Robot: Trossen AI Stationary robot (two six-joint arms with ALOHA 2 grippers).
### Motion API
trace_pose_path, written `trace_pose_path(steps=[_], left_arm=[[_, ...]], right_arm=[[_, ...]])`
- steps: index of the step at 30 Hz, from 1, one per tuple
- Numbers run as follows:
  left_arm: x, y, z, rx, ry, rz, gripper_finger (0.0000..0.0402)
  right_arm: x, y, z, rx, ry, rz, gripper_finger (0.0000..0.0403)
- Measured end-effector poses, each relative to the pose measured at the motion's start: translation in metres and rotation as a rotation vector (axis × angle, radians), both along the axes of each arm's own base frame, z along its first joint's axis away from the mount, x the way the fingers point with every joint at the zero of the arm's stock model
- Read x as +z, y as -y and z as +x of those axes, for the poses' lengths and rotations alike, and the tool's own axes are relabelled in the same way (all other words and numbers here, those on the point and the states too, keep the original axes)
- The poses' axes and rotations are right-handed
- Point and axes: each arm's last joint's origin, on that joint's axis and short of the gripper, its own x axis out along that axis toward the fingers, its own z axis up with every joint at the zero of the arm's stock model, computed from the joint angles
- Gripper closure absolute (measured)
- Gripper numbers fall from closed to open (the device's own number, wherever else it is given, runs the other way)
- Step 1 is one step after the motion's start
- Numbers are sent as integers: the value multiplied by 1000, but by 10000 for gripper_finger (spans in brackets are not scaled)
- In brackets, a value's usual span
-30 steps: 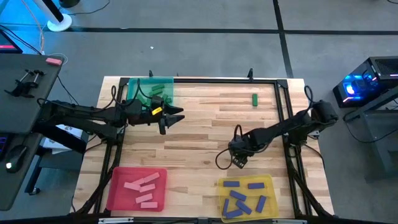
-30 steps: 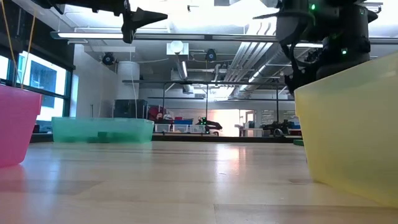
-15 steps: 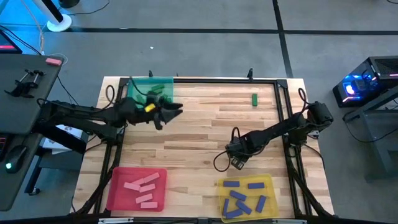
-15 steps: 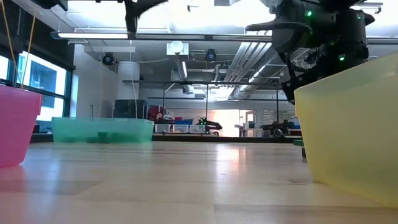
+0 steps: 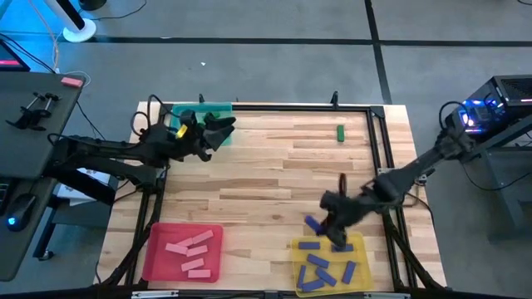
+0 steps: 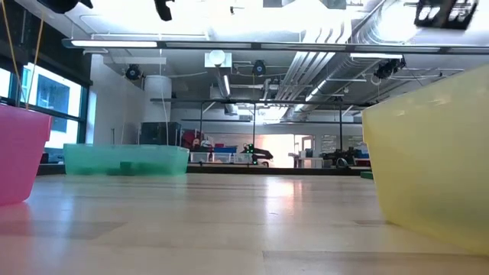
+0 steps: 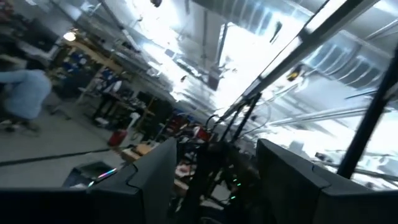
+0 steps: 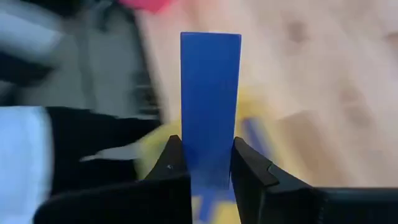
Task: Sort blocks
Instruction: Put the blue block into the yellow bin, then put the green block into the green bin
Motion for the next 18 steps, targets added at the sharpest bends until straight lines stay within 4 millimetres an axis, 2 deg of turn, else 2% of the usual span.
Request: trace_pose_path(steps=[3,8,13,18], left_arm=[[-3,-1,2,20,-22,-12,195],[-7,-1,6,22,-40,-14,195],[-10,-1,10,23,-55,-15,195],[-12,-2,12,23,-63,-16,195]], right_arm=[[7,-26,-5,21,68,128,367],[-18,-62,-10,19,-73,187,360],[-58,-86,-8,11,-324,227,280],[-86,-94,-3,136,-525,271,184]])
